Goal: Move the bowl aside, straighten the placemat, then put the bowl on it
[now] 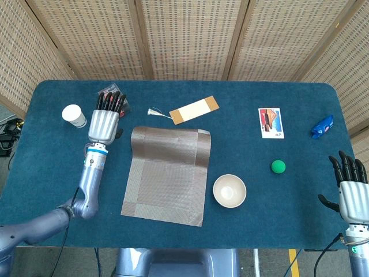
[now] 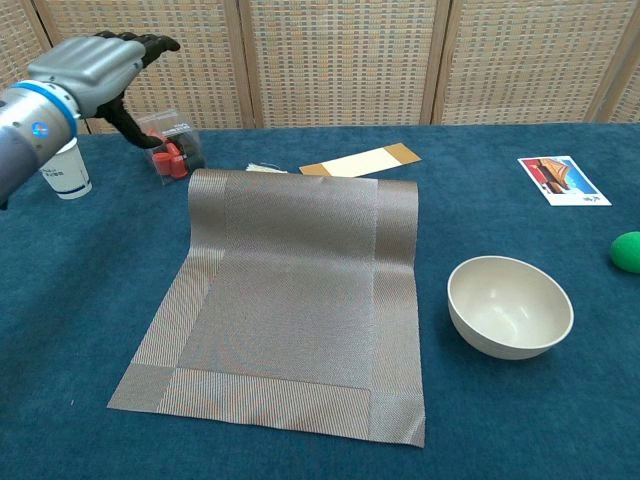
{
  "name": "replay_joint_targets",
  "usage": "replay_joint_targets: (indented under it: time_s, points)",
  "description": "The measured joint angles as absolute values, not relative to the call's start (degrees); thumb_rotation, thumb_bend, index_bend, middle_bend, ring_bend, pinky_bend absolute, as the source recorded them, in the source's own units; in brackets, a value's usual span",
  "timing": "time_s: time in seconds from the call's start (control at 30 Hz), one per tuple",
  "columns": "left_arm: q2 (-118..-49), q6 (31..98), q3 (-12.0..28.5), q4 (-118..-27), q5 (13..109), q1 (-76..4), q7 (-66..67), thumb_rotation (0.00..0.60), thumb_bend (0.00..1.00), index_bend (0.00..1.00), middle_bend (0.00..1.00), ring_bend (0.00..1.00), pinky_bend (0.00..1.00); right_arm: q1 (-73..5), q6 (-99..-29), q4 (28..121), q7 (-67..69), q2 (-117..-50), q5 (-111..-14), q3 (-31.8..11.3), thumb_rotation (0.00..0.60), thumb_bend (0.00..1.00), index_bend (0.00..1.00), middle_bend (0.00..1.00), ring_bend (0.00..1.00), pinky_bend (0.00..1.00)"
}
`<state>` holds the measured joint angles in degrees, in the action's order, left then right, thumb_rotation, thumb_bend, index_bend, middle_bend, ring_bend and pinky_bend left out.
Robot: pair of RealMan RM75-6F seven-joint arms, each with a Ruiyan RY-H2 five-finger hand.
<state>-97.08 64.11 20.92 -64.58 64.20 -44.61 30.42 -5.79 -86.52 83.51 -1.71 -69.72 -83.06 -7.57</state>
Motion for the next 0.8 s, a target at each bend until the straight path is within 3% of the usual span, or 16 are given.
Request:
replay_joint_targets:
  time_s: [0.37, 0.6, 0.8]
  points:
    - [-80.6, 76.6, 8.2, -87.8, 72.3, -27.8, 25.8, 0.600, 0.20, 0.00, 0.00, 0.00, 0.00, -6.1, -85.3, 84.1, -3.8, -70.2, -84.7, -5.7, 0.600, 0.06, 0.11, 0.00, 0.00, 0.00]
    - [-78.0, 86.4, 1.0, -90.8, 78.8, -18.8, 24.7, 0.600, 0.20, 0.00, 0.00, 0.00, 0.00, -6.3, -85.3, 84.0, -4.3, -70.8, -87.0, -4.4, 0.600, 0.06, 0.12, 0.00, 0.00, 0.00]
    - [-77.2, 91.0, -2.6, -89.5, 81.6, -12.5, 19.1, 0.600, 0.20, 0.00, 0.00, 0.00, 0.00, -6.1, -86.9, 83.6, -4.7, -71.9, -90.5, -3.0, 0.600, 0.06, 0.22, 0.00, 0.00, 0.00]
